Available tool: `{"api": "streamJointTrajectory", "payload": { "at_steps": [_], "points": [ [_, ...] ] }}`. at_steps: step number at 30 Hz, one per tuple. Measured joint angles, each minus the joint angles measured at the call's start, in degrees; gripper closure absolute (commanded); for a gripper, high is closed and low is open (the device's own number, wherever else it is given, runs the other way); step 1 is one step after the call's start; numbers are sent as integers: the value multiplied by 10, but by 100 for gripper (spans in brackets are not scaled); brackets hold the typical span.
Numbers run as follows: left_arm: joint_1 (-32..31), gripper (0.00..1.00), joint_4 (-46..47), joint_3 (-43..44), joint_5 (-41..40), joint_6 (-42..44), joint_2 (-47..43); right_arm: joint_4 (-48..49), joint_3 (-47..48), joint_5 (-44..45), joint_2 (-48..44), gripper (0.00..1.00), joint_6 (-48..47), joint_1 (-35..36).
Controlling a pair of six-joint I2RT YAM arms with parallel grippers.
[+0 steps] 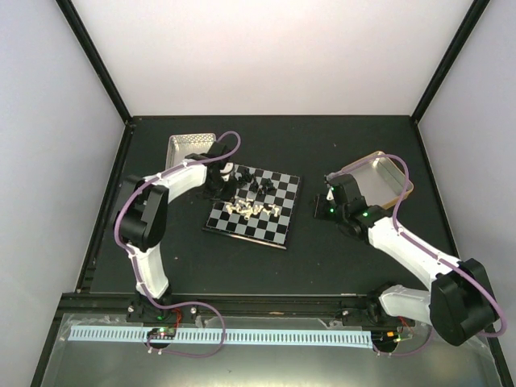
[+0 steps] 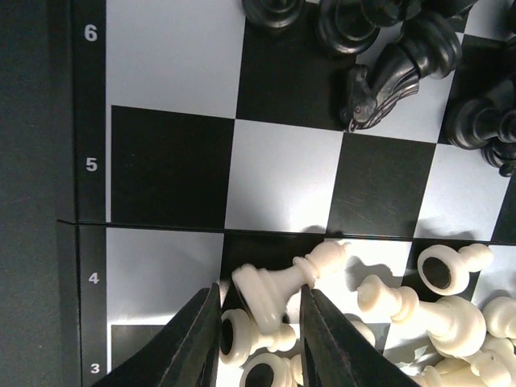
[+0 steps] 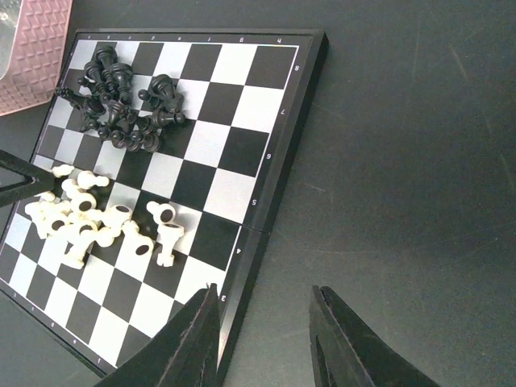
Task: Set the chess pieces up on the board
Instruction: Pick up the chess piece from the chessboard.
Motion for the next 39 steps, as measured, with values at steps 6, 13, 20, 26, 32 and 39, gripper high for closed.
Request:
{"api": "streamJointTrajectory", "payload": {
  "at_steps": [6,13,20,26,32,39],
  "points": [
    [0,72,-2,14,5,1,12,3,0,0,0,69,0,0],
    [0,85,-3,20,-2,0,21,3,0,-2,3,69,0,0],
    [0,89,-2,20,-18,0,20,3,0,-3,3,69,0,0],
    [0,90,9,2,-22,-1,4,6,0,-11,1,69,0,0],
    [0,92,44,-33,-22,-5,-31,23,0,-45,-4,69,4,0],
    [0,92,92,-82,1,-10,-70,42,0,-111,-4,67,22,0]
  ]
}}
